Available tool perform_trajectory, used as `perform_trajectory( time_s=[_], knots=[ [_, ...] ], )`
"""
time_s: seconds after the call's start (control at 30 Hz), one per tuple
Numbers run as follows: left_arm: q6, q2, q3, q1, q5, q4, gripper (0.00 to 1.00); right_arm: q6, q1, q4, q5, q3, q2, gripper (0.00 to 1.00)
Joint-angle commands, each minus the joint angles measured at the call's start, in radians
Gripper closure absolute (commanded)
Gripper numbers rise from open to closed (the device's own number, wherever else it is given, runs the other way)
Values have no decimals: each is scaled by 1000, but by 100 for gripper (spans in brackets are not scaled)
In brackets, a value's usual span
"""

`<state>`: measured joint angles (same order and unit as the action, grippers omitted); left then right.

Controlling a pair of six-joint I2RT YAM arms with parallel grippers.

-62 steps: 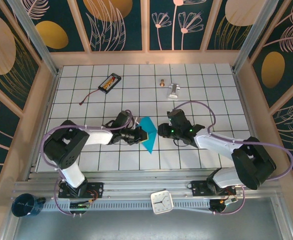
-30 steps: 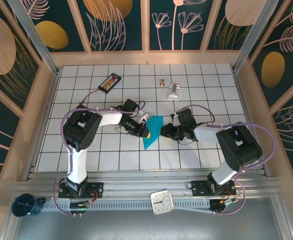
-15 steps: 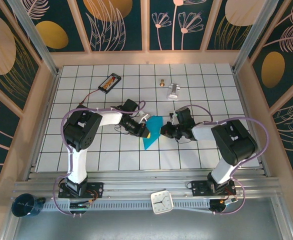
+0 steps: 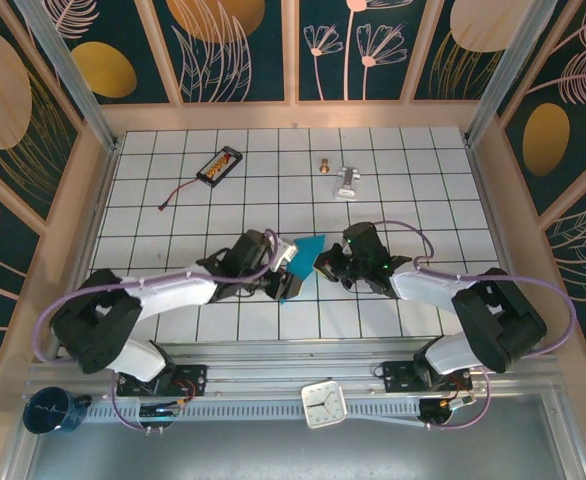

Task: Fold a paper plane with a square sheet of paper (pick it up from the middle)
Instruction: Perform the fifth fold on the wing at the bottom-center of the table.

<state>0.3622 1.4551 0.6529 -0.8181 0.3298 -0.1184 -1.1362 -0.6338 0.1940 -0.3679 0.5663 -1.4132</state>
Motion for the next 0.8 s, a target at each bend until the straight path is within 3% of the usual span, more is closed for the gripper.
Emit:
perform_trajectory(
  time_s=[0.0, 0.37, 0.77],
  knots=[
    [6, -57, -74, -57, -232, -142, 51, -108, -9, -21, 32, -9, 7, 100],
    [-143, 57, -7, -190, -499, -121, 41, -181, -16, 29, 0, -26, -9, 100],
    [-188, 121, 25, -214, -567, -143, 47, -219, -15, 83, -22, -52, -14, 100]
  ],
)
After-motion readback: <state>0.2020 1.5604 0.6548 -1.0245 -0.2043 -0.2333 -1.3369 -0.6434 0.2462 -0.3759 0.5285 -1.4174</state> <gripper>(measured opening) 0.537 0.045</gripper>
